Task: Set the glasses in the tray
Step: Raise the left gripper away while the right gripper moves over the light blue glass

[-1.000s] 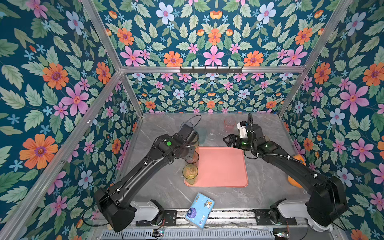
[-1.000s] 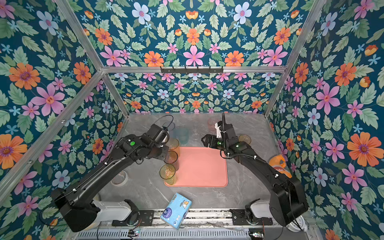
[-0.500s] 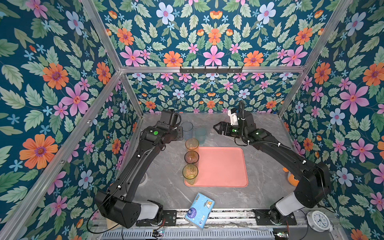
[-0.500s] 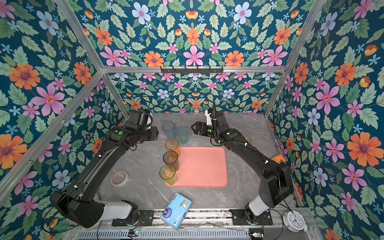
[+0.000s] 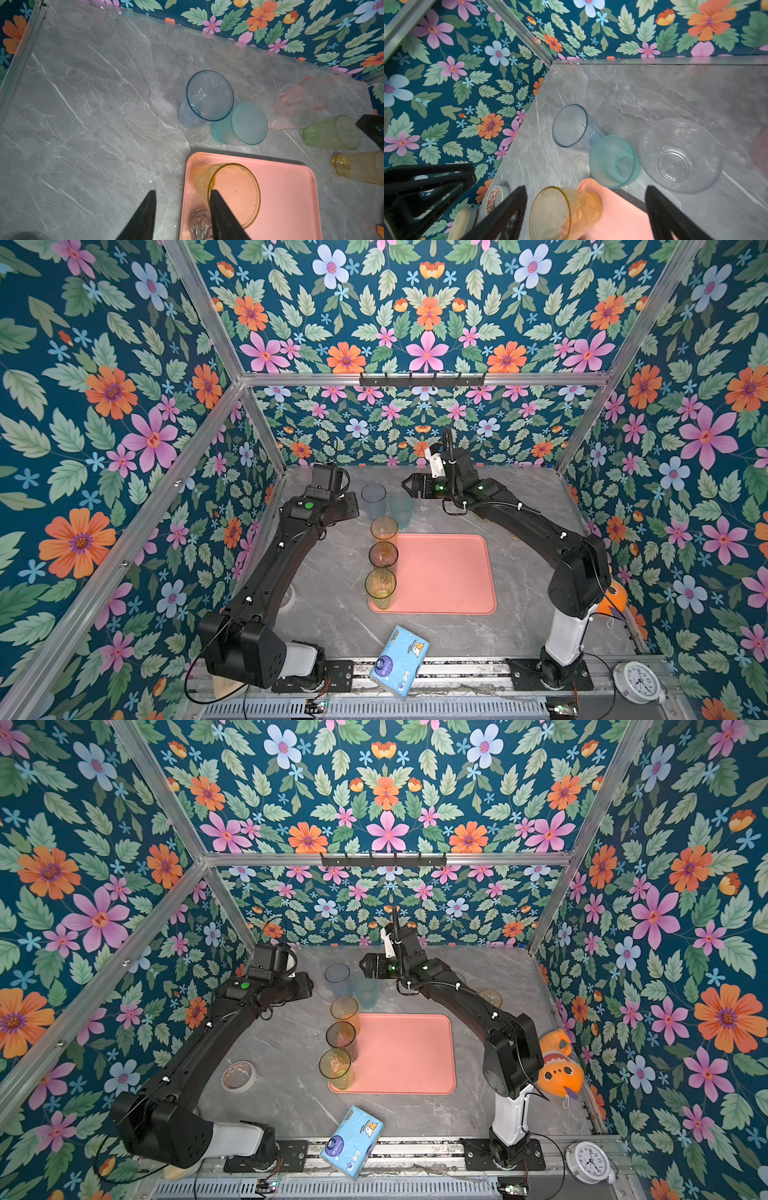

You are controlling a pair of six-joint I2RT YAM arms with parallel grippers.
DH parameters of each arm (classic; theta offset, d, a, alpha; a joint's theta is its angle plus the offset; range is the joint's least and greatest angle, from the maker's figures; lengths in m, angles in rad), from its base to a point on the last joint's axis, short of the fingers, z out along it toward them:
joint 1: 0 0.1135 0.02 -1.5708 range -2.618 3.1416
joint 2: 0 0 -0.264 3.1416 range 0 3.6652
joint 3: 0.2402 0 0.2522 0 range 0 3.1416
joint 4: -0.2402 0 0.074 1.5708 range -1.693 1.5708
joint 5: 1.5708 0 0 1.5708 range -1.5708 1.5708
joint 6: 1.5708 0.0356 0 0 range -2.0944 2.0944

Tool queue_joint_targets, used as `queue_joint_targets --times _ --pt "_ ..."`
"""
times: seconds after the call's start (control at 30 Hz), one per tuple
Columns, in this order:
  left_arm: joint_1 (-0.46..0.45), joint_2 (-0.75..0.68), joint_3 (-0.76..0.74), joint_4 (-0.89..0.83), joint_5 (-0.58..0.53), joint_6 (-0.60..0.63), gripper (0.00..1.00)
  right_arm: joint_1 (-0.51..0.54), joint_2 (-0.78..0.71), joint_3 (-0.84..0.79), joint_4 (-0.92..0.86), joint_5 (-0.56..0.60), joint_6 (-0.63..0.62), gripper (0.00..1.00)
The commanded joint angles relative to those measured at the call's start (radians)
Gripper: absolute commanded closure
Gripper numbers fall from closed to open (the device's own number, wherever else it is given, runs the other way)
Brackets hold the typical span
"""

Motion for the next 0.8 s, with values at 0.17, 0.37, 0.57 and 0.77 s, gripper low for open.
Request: queue_joint_targets --times 0.17,0.37,0.57,0.77 --pt "0.022 -0.009 -0.034 0.045 0.01 -0.005 0.55 0.017 0.143 0.166 -0.052 0.041 -0.073 0.11" --pt "0.031 -0.023 -0.072 0.057 0.01 -0.004 0.55 0.018 0.318 0.39 -0.206 0.06 -0.077 0.2" --pt "0.033 -0.022 -0.097 0.071 0.014 -0.005 0.55 0.03 0.415 0.506 -0.215 0.045 -0.086 0.23" --pt "0.036 -0.026 -0.111 0.074 0.01 -0.005 0.56 0.037 0.511 0.651 -0.267 0.041 -0.102 0.25"
